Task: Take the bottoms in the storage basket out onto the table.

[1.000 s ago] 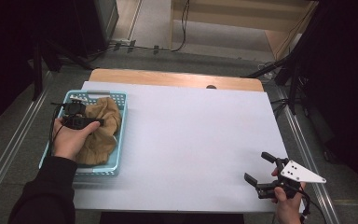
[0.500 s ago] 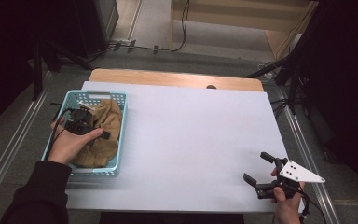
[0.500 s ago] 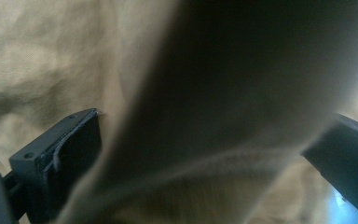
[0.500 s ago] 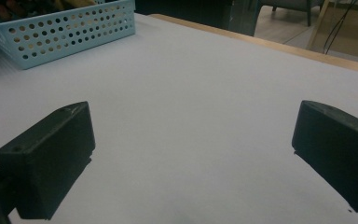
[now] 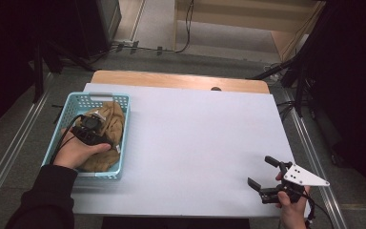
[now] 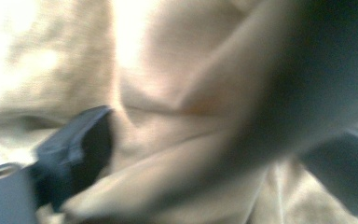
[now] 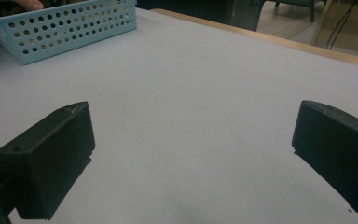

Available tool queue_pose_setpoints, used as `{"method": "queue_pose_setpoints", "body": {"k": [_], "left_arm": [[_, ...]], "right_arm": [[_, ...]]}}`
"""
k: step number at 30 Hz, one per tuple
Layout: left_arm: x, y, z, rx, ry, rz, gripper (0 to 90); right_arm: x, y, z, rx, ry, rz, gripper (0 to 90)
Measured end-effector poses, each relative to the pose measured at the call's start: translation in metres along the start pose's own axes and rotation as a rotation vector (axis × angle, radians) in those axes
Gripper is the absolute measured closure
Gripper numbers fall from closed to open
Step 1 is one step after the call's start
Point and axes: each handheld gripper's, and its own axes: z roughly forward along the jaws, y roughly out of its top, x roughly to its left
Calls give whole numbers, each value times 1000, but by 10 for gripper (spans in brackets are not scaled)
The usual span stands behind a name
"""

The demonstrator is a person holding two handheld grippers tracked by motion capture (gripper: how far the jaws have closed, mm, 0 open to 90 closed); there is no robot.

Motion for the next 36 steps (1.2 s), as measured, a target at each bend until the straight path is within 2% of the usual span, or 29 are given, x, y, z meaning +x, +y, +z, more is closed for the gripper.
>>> {"method": "queue_pose_setpoints", "body": {"k": [2,3,4,7,9,10,11,12,14,16,19,21,25,27,31,32,33,35,36], "left_arm": [[5,-1,-3,-20,1,-7,199],[8,-2,-4,-30,1,-10,322],[11,-3,-5,-47,3,-21,322],[20,-7,-7,-91,5,-41,526],[19,-7,-7,-91,3,-33,585],[18,-6,-7,-87,-3,-24,585],[17,-6,-8,-84,-1,-21,648],[16,-5,-8,-81,-8,-15,648],[14,-4,-7,-89,-12,-1,732],[13,-4,-7,-94,4,5,797],[11,-3,-7,-91,20,10,813],[13,-2,-7,-86,10,7,821],[19,-3,-9,-107,-38,-28,829],[20,-4,-12,-135,-46,-34,830],[20,-6,-21,-223,-56,-43,831],[19,-8,-25,-269,-70,-27,831],[19,-8,-27,-289,-72,-27,832],[18,-10,-33,-343,-56,-15,832],[18,-11,-36,-369,-59,-22,832]], "right_arm": [[1,0,0,-1,-2,-2,0],[0,1,-1,-4,-1,-5,0],[0,1,-1,-4,-1,-5,0],[-1,1,-3,-8,-4,-3,0],[-2,0,-3,-7,-6,3,0],[-2,0,-3,-7,-6,3,0],[-1,1,-2,-6,-5,0,0],[-1,1,-2,-6,-5,0,0],[-1,1,-3,-7,-6,1,0],[-1,1,-3,-7,-6,1,0],[-1,1,-3,-9,-8,1,0],[-1,1,-3,-9,-9,3,0],[-3,1,-4,-12,-13,2,0],[-3,1,-4,-13,-14,4,0],[-3,1,-4,-12,-16,6,0],[-3,1,-4,-13,-16,4,0],[-3,1,-4,-13,-17,3,0],[-3,1,-4,-14,-17,3,0],[-3,1,-4,-14,-17,3,0]]}}
